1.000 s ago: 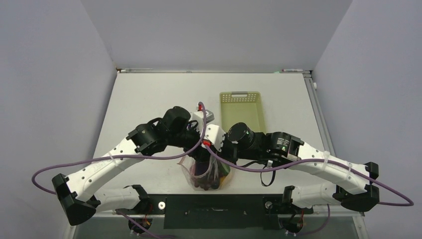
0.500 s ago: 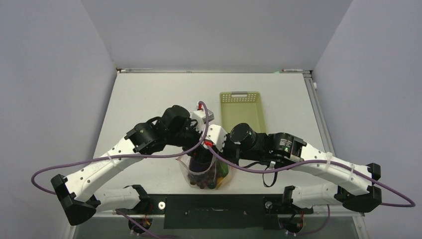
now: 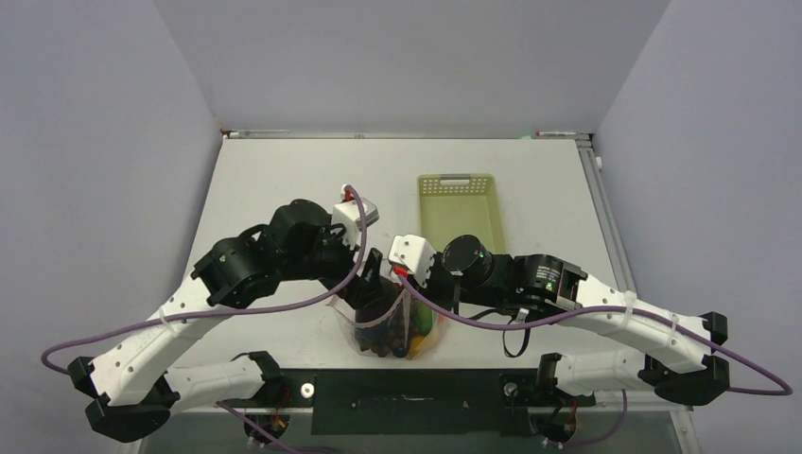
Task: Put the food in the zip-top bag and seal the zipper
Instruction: Adjust the fake vegetable in the zipper food storage bag.
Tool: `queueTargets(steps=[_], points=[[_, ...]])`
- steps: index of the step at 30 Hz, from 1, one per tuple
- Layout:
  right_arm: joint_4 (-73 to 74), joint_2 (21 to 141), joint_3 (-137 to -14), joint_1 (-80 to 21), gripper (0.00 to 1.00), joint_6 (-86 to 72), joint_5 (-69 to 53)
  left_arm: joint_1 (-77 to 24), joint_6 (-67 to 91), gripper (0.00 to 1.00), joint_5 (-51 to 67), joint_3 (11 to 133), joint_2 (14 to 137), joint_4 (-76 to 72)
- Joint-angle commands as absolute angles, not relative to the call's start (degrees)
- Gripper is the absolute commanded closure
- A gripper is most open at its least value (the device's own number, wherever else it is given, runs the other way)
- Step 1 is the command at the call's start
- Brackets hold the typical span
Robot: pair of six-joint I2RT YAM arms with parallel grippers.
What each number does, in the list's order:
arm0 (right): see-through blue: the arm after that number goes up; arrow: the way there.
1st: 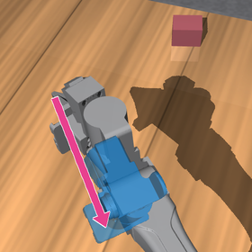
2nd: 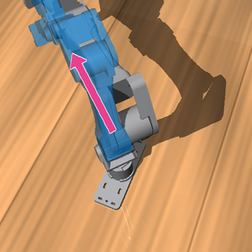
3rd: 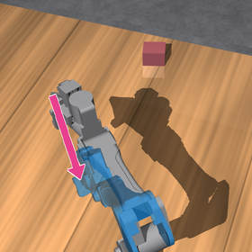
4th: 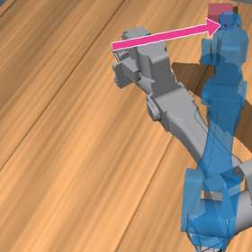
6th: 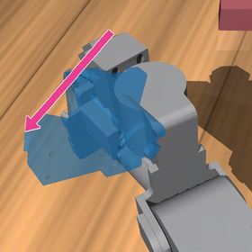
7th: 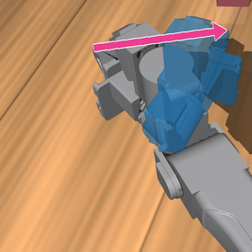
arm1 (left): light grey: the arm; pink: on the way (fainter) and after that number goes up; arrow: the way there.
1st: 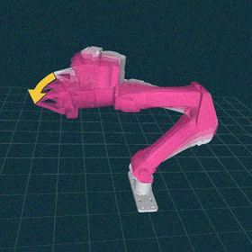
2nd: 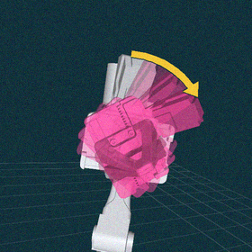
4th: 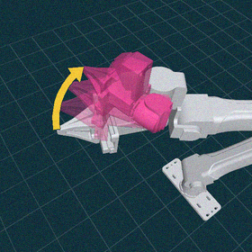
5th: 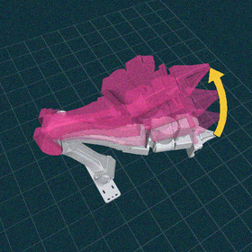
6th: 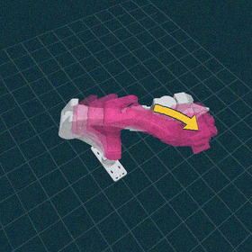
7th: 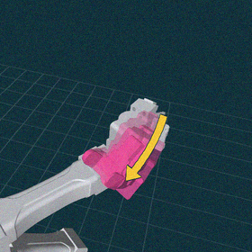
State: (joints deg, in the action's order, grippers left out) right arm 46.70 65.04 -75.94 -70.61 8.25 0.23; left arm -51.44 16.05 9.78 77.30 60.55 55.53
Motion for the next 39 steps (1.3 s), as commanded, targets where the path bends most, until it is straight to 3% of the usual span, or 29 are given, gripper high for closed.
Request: queueTargets(steps=[1,10,19,30,35,39], points=[[42.5,62.9,-76.2,-71.1,0.93,7.4,2.4,-51.6,16.8,0.04,2.5,79.0,56.3,60.3],[42.1,63.1,-75.8,-71.1,0.93,7.0,2.4,-51.4,23.4,0.04,-2.6,68.8,46.7,60.6],[42.1,63.2,-75.8,-71.1,0.93,6.4,2.2,-47.8,23.9,0.03,-1.3,63.2,46.2,56.7],[42.4,63.0,-75.8,-71.1,0.92,5.8,2.4,-39.0,21.6,0.46,20.5,57.5,45.0,51.2],[41.5,63.2,-76.0,-71.1,0.92,5.7,2.6,-39.0,22.0,0.99,24.5,56.2,44.8,50.8],[40.1,63.3,-76.0,-71.1,0.92,5.7,3.5,-39.0,21.3,1.0,22.4,59.8,45.4,52.9]])
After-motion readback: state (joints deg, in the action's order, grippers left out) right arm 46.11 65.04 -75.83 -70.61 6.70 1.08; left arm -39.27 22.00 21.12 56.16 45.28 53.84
